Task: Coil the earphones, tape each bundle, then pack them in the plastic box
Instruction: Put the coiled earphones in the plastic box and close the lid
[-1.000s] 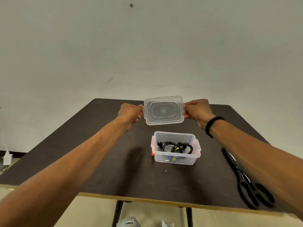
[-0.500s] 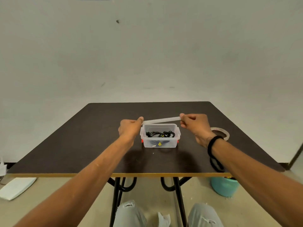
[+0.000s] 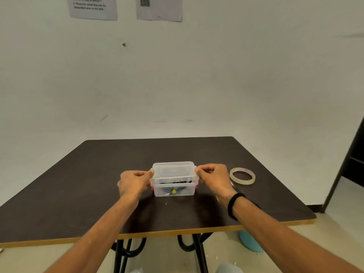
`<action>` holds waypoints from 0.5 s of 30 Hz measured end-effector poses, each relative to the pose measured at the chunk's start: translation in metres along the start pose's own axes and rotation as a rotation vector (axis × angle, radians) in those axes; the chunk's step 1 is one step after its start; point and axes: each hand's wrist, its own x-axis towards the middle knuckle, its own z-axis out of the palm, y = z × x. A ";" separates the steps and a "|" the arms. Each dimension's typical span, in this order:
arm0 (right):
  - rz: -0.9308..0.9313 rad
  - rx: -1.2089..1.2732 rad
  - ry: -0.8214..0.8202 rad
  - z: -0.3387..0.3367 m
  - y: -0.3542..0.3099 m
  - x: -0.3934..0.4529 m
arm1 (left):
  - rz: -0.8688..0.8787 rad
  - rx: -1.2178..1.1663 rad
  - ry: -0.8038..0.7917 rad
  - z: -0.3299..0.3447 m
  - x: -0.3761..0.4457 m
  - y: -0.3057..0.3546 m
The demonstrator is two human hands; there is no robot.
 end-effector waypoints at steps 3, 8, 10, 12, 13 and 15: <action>0.061 0.046 -0.001 -0.001 -0.001 0.006 | -0.083 -0.035 -0.109 -0.004 0.011 0.005; 0.383 0.214 -0.172 -0.006 -0.014 0.020 | -0.345 -0.057 -0.374 -0.012 0.026 0.021; 0.463 0.237 -0.252 -0.009 -0.019 0.023 | -0.406 -0.057 -0.406 -0.014 0.029 0.023; 0.509 0.265 -0.300 -0.011 -0.022 0.026 | -0.436 -0.067 -0.416 -0.014 0.031 0.023; 0.527 0.289 -0.310 -0.012 -0.022 0.028 | -0.448 -0.077 -0.412 -0.014 0.032 0.023; 0.562 0.356 -0.319 -0.014 -0.021 0.030 | -0.467 -0.103 -0.399 -0.014 0.034 0.021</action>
